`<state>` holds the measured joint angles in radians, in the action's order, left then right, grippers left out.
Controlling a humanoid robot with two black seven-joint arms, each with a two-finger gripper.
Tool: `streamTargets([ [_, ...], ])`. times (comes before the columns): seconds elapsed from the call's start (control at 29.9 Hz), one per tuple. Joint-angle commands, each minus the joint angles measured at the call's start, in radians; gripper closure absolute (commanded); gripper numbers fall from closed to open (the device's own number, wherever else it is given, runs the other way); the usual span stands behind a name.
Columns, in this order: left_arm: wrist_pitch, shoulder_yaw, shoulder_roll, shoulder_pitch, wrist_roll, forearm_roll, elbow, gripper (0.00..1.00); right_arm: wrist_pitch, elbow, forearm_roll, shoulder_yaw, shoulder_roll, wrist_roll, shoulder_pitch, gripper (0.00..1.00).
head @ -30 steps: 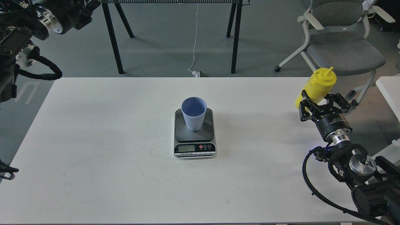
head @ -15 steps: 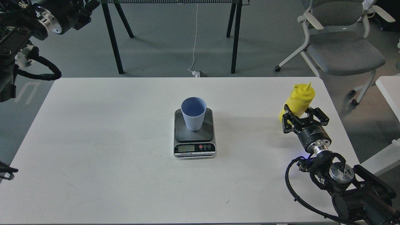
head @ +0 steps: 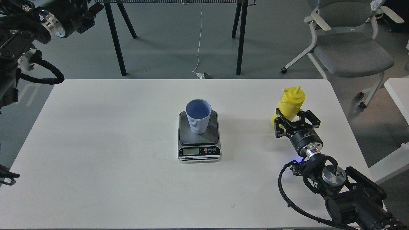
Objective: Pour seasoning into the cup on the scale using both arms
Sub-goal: 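Lower the yellow bottle onto the table with the right gripper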
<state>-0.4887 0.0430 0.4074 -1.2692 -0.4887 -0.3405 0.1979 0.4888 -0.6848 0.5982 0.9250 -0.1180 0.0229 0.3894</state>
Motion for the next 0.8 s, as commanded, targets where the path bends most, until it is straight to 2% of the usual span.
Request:
streamTargets([
  [0.0, 0.0, 0.0, 0.001, 0.004, 0.0, 0.0, 0.0, 0.0, 0.0, 0.004, -0.003, -0.002, 0.015, 0.0, 0.0, 0.67],
  [0.57, 0.0, 0.0, -0.001, 0.01, 0.0, 0.0, 0.0, 0.0, 0.0, 0.004, -0.003, 0.002, 0.004, 0.002, -0.018, 0.56],
  [0.67, 0.0, 0.0, -0.001, 0.01, 0.0, 0.0, 0.0, 0.0, 0.0, 0.004, -0.003, 0.002, 0.004, 0.002, -0.02, 0.5],
  [0.77, 0.0, 0.0, -0.001, 0.01, 0.0, 0.0, 0.0, 0.0, 0.0, 0.004, -0.003, 0.002, 0.004, 0.003, -0.02, 0.39],
])
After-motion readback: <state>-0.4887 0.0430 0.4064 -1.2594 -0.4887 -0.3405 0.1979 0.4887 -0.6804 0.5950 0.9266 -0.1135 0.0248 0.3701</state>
